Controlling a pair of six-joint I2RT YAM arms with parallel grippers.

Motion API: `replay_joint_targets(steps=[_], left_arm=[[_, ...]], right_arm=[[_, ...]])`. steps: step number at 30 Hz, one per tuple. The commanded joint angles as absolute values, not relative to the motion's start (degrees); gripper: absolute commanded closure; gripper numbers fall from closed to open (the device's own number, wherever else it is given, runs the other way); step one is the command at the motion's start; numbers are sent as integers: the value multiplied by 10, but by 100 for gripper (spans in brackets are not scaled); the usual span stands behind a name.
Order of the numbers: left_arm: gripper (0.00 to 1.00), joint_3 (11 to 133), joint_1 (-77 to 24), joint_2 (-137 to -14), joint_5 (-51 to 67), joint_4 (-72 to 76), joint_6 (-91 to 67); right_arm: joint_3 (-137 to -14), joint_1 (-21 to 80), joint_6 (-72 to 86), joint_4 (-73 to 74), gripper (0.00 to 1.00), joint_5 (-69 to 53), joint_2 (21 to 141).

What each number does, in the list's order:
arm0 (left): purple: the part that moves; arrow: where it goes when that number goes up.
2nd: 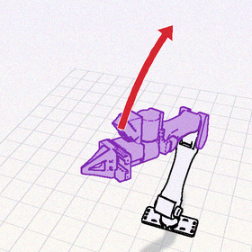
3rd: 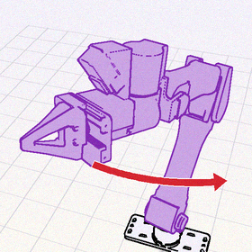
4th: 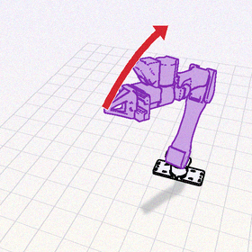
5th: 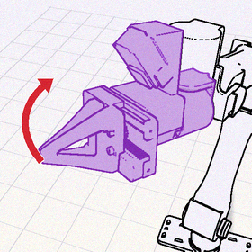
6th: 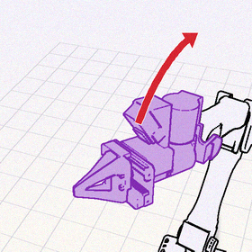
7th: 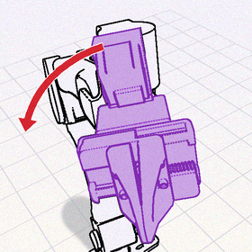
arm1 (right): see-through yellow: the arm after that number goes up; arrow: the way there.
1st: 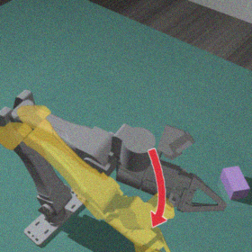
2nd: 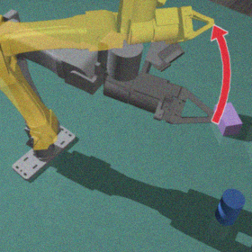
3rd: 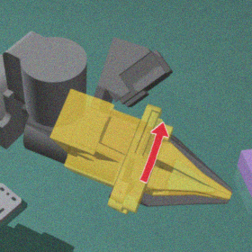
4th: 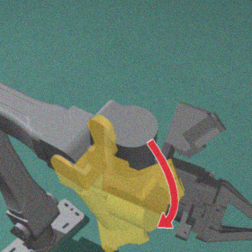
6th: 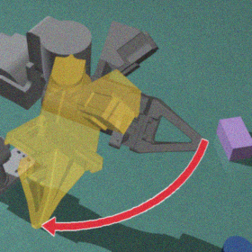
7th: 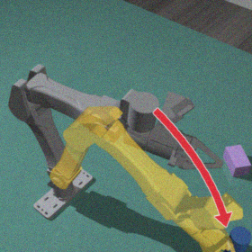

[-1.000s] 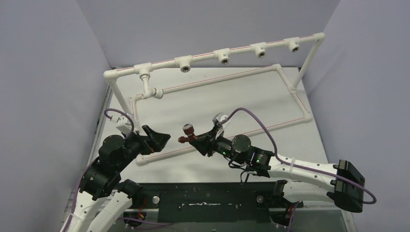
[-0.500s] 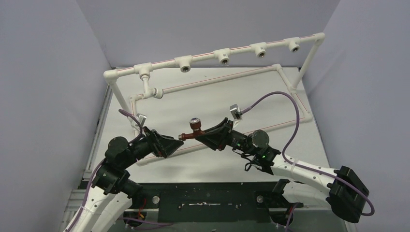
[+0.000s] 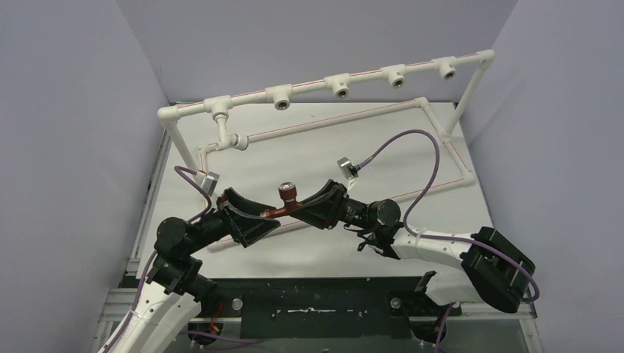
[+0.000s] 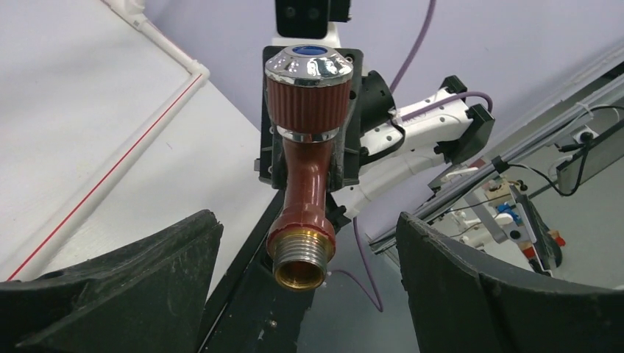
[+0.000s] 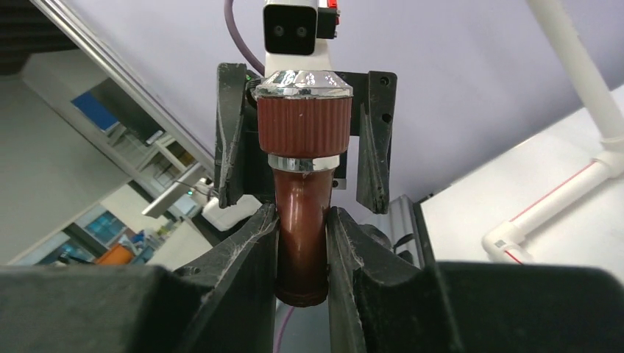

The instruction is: Install the water faucets

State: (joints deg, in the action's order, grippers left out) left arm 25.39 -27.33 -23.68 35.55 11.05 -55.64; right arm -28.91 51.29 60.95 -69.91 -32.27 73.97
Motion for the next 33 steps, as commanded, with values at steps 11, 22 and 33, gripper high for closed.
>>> replay_joint_targets(steps=[11, 22, 33], left_arm=[[33, 250, -275, -239, 392, 223, -602], [61, 250, -275, -244, 382, 204, -588], [100, 252, -275, -258, 383, 196, -585]], right_arm=[[-307, 513, 656, -841, 100, -330, 766], [-307, 522, 594, -747, 100, -300, 728], [-309, 529, 561, -713, 100, -303, 717]])
